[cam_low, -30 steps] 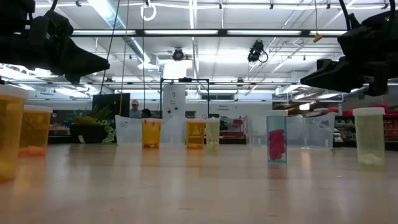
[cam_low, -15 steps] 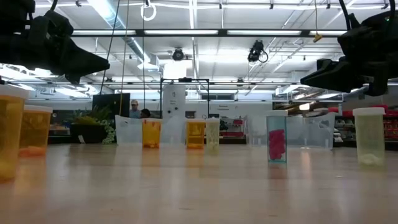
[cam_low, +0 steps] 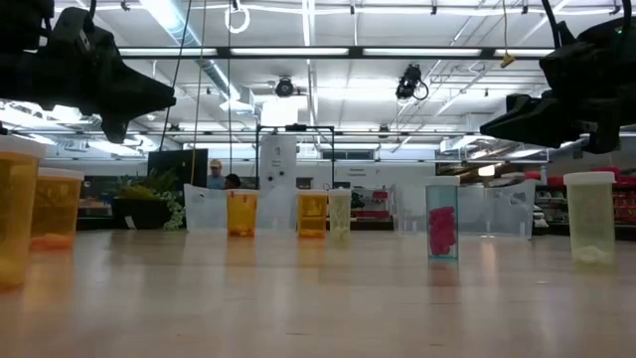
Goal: Pick and place medicine bottles into bin by pill shape (circle, oval)
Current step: Put the large orange pill bottle into the left transparent bin
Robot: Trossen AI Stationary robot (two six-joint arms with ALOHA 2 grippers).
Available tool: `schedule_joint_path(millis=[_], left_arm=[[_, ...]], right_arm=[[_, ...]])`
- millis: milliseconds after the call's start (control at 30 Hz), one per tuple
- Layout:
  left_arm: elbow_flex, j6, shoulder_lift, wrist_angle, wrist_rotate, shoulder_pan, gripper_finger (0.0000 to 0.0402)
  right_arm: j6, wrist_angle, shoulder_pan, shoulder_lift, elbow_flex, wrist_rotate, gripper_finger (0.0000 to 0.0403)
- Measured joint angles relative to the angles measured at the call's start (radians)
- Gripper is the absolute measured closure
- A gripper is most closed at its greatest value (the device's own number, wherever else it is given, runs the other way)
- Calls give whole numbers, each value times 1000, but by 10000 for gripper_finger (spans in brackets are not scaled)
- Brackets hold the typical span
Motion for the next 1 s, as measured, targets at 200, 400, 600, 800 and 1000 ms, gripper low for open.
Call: schedule_joint_path(millis=[200,400,600,800,1000], left_arm=[[0,29,1,-3,17,0,318],[0,214,1,-11,214,0,328],[0,223,1,27,322,0,335],[0,57,17,95,281,0,337],[0,26,125,236,170,0,340]], right_arm=[[0,0,0,0,0,0,310],[0,0,0,0,0,0,310],[0,0,0,0,0,0,310],[0,0,0,0,0,0,310],[0,0,0,0,0,0,310]])
